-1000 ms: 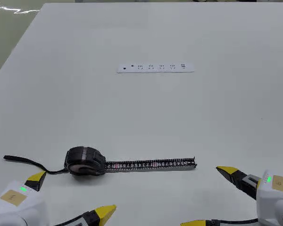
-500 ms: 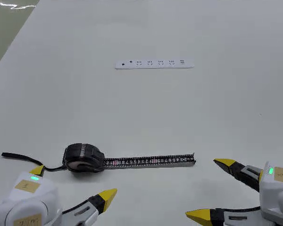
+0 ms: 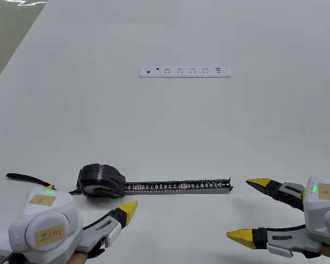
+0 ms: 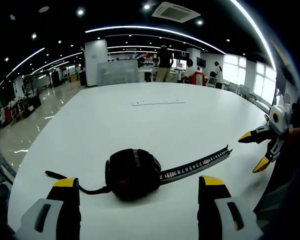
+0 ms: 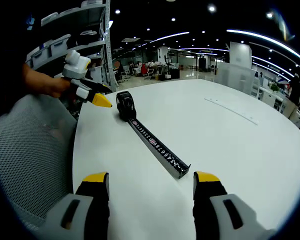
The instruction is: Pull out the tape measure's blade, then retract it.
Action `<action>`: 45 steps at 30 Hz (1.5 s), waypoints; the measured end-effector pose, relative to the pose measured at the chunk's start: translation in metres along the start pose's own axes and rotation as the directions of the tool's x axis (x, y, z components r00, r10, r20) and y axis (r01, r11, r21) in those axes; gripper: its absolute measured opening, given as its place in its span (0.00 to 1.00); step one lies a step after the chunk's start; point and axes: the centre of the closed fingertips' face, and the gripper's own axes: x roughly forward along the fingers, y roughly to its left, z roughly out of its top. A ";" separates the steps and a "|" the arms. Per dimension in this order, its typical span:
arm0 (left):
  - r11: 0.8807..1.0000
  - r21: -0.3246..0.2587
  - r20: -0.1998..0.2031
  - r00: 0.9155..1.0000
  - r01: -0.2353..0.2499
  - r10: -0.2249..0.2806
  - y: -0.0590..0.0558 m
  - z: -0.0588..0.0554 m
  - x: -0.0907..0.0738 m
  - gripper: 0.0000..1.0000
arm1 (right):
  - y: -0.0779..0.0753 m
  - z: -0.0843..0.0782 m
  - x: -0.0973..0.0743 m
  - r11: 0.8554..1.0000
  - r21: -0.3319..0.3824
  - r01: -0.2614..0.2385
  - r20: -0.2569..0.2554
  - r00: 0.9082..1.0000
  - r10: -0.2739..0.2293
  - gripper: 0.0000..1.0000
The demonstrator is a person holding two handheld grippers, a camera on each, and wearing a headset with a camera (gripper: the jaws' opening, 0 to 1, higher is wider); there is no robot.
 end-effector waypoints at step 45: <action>0.990 -0.130 -0.071 0.996 -0.060 0.051 0.011 -0.014 0.058 0.70 | -0.044 -0.018 0.045 0.962 -0.224 -0.153 -0.131 0.983 0.126 0.18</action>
